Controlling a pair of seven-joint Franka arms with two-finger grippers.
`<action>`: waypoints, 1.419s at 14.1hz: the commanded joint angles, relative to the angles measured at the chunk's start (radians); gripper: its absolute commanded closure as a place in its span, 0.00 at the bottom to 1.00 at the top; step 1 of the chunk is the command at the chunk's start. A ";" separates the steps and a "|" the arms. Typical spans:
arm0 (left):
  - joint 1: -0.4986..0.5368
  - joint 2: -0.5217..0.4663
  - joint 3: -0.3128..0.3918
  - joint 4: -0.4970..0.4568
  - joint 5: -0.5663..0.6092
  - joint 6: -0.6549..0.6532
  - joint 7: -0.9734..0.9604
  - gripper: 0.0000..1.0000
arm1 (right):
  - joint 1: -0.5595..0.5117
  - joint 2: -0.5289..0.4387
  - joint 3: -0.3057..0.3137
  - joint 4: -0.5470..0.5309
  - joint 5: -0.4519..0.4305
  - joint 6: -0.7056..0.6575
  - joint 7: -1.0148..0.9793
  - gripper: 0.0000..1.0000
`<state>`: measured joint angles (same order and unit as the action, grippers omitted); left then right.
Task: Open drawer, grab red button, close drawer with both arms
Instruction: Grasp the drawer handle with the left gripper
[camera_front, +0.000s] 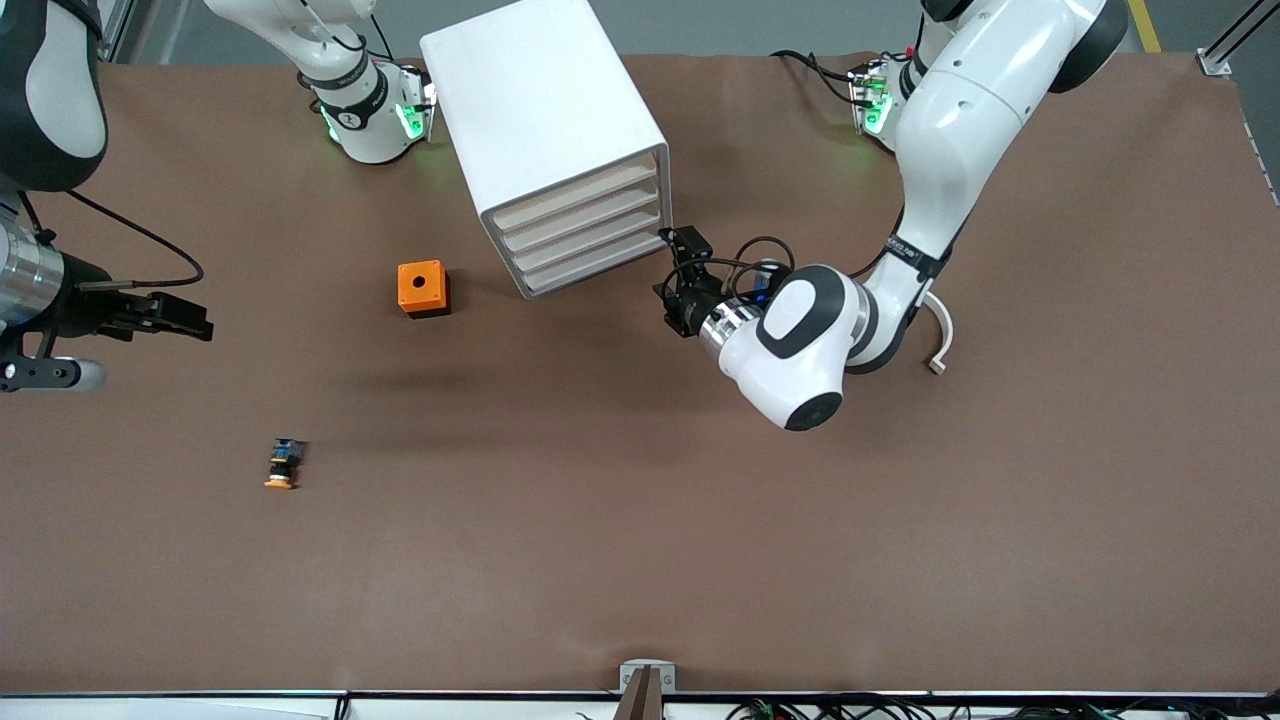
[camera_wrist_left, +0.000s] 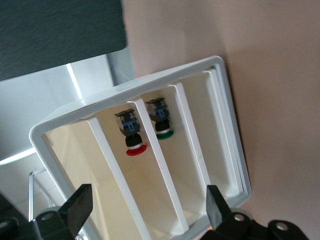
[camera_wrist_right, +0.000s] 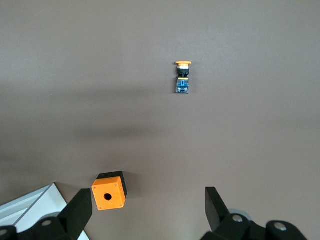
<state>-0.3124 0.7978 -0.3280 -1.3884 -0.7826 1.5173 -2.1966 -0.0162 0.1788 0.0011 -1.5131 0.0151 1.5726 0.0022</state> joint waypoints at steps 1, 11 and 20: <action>0.004 0.070 -0.019 0.023 -0.035 -0.025 -0.121 0.00 | -0.005 -0.002 0.002 0.004 0.009 -0.005 0.004 0.00; -0.019 0.136 -0.058 -0.049 -0.110 -0.083 -0.161 0.47 | -0.007 -0.002 0.000 0.004 0.009 -0.003 0.007 0.00; -0.099 0.139 -0.057 -0.089 -0.099 -0.083 -0.140 0.60 | -0.005 -0.004 0.000 0.001 0.009 -0.005 0.008 0.00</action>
<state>-0.4066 0.9420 -0.3867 -1.4695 -0.8719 1.4430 -2.3466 -0.0168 0.1788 -0.0002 -1.5133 0.0151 1.5719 0.0023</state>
